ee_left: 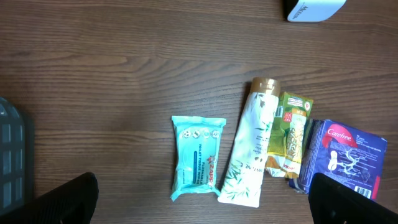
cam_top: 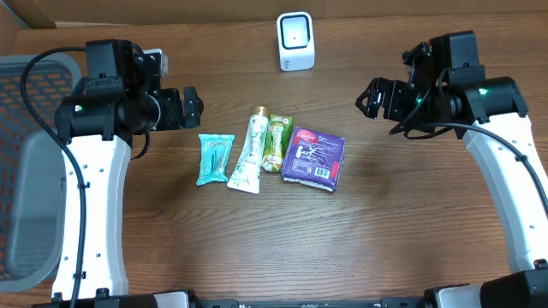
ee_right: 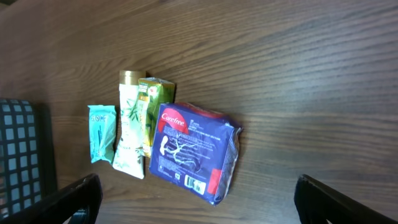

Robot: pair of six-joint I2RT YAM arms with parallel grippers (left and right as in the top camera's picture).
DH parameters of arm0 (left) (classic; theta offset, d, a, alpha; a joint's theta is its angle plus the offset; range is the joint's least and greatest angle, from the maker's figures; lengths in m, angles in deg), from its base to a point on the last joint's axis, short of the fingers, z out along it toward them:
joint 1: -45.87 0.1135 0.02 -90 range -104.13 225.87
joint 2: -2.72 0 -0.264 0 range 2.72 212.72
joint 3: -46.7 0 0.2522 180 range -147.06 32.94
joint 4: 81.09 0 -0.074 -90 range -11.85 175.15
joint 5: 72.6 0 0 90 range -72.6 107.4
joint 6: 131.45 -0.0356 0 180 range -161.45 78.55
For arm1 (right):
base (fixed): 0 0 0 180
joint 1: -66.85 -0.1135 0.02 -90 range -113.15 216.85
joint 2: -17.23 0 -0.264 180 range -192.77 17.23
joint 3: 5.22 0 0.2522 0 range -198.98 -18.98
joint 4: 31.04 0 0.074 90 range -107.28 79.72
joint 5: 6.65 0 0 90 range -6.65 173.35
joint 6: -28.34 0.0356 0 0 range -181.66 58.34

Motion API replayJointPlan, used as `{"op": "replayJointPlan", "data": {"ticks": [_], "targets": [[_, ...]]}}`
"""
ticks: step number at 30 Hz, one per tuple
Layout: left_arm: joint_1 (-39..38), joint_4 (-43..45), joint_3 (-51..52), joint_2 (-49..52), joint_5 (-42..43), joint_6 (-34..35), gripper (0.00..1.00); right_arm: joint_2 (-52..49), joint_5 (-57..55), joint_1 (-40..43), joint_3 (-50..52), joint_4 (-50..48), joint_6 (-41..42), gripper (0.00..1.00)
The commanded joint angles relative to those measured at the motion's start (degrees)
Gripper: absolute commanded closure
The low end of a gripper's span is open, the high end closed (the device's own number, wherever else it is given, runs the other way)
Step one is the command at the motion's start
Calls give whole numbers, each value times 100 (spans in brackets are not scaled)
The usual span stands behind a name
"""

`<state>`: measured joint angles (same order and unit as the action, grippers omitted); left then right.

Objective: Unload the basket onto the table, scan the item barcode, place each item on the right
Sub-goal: 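Move the right gripper down onto the purple Carefree pack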

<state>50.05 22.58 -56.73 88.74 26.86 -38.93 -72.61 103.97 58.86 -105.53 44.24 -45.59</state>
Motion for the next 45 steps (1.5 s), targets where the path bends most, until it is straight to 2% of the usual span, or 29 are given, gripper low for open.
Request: {"op": "replayJointPlan", "data": {"ticks": [1,8,17,20,27,33,45], "targets": [[-31,-7,-151,24,46,-146,0,11,87,-33,35,4,227,2],[-31,-7,-151,24,46,-146,1,11,-216,-33,35,17,883,5],[-31,-7,-151,24,46,-146,0,-17,-284,-205,144,17,992,5],[-31,-7,-151,24,46,-146,0,-59,-555,-332,258,-37,1300,5],[-24,-7,-151,24,46,-146,0,-72,-605,-855,968,-721,1703,4],[-26,-7,-151,24,46,-146,0,-74,-603,-1268,1534,-1248,1714,2],[-24,-7,-151,24,46,-146,0,-79,-651,-1344,2277,-2100,1982,5]]}}
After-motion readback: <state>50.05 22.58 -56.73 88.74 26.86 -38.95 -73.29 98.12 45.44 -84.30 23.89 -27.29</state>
